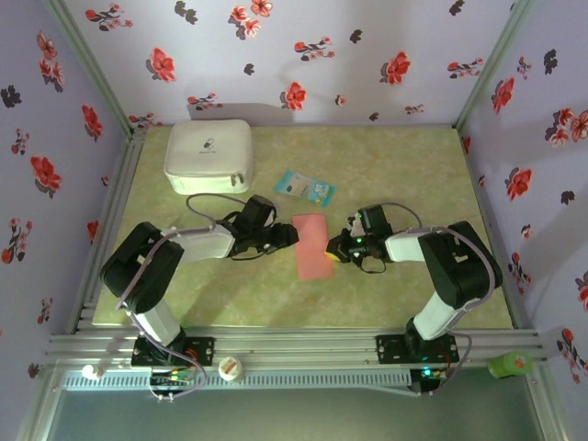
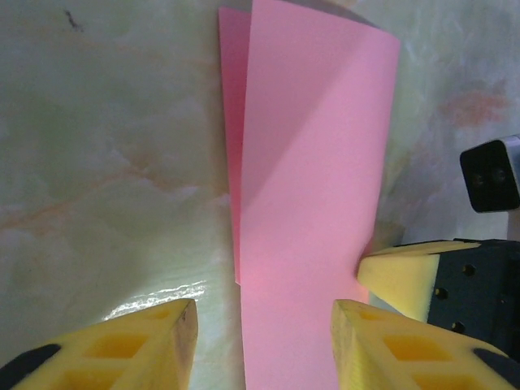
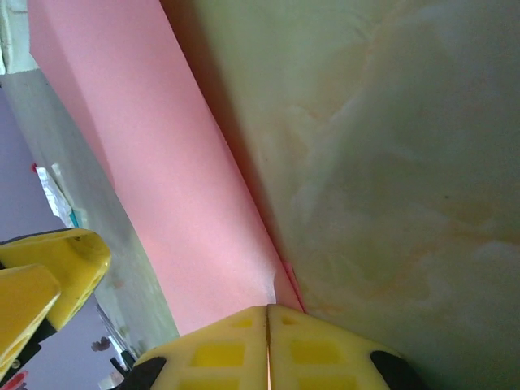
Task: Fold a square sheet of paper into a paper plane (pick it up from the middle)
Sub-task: Third fold the triangle at the center of the table.
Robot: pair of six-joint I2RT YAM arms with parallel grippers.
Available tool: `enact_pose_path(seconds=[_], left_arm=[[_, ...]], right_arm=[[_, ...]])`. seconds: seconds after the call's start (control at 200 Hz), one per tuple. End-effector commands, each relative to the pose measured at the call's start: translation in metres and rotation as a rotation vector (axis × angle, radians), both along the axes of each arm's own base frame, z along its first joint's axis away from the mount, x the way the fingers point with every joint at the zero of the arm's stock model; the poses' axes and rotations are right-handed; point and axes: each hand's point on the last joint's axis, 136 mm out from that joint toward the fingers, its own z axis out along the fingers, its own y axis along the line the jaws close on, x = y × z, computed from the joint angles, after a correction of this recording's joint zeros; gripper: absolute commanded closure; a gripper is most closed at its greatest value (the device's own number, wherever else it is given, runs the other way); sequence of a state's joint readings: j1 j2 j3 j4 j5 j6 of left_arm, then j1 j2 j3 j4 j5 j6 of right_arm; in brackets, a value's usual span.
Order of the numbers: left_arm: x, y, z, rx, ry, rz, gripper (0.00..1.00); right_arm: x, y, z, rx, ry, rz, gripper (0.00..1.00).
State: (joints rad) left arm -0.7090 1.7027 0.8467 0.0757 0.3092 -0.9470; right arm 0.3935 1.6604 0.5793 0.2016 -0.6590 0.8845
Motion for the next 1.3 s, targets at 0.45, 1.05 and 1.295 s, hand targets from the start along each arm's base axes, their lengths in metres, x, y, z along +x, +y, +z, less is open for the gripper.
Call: enact_pose_path(seconds=[0.45, 1.05, 1.295], left_arm=[[-0.001, -0.023, -0.011, -0.053, 0.045, -0.047, 0.63], [-0.005, -0.030, -0.017, -0.079, 0.051, -0.054, 0.78], [-0.005, -0.028, -0.013, -0.083, 0.045, -0.043, 0.92]], right_arm=[[-0.017, -0.019, -0.035, -0.127, 0.111, -0.049, 0.91], [-0.016, -0.020, -0.034, -0.131, 0.107, -0.052, 0.90], [-0.009, -0.015, -0.020, -0.101, 0.069, -0.044, 0.85]])
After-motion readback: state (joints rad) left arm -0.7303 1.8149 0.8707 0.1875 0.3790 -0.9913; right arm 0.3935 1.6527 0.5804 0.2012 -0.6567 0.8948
